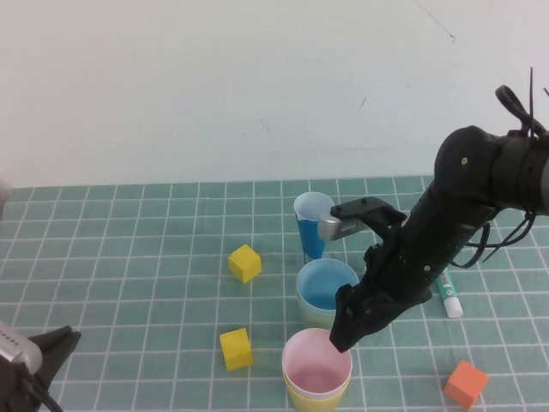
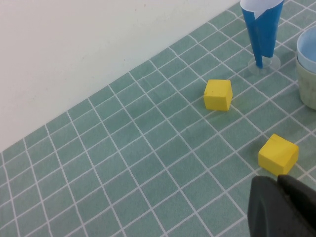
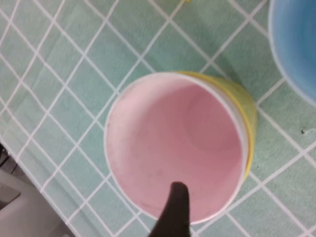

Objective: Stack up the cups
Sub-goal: Pick up the yellow cup

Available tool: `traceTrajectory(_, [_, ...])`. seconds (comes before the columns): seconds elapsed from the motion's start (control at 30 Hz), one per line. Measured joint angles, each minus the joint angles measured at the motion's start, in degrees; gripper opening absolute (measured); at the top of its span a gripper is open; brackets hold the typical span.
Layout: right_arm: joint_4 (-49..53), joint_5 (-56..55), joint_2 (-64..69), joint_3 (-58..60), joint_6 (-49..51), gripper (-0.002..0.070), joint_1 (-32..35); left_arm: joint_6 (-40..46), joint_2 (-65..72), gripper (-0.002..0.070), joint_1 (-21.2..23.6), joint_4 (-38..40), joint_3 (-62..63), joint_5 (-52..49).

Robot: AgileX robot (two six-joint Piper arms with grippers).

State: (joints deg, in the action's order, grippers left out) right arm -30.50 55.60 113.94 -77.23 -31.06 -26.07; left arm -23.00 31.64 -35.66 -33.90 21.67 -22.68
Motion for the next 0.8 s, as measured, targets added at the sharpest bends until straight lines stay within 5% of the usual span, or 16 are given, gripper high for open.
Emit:
traceTrajectory(0.5, [-1.57, -0.80, 6.72, 0.00, 0.08, 0.0643, -1.41, 0.00, 0.00, -0.0001, 0.00, 0.00, 0.00, 0.14])
traceTrajectory(0.6, [-1.57, -1.09, 7.30, 0.00, -0.05, 0.0541, -1.41, 0.00, 0.00, -0.0001, 0.00, 0.00, 0.00, 0.14])
traceTrajectory(0.8, [-1.91, -0.97, 7.54, 0.00, -2.08, 0.0130, -1.41, 0.00, 0.00, -0.0001, 0.00, 0.00, 0.00, 0.14])
